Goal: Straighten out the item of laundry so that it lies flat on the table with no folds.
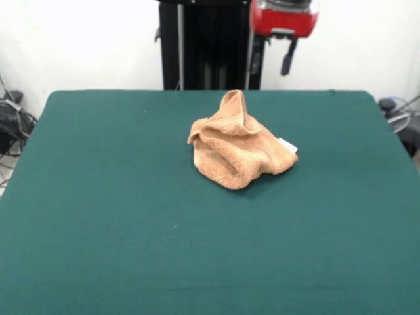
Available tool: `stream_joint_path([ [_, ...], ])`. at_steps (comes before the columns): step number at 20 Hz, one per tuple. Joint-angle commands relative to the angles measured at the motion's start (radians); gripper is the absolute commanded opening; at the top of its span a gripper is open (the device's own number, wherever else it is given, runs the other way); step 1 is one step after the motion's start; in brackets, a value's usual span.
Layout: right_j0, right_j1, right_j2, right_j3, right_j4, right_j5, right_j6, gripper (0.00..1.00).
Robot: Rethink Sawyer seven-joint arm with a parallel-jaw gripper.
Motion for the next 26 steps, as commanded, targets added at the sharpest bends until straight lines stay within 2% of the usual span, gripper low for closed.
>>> stream_joint_path([
  [1,-0.028,0.128,0.010,-0.007,-0.036,-0.070,0.157,1.00],
  [14,-0.084,0.221,0.029,-0.036,-0.072,-0.112,0.128,1.00],
  [26,-0.116,0.236,0.032,-0.044,-0.106,-0.129,0.126,1.00],
])
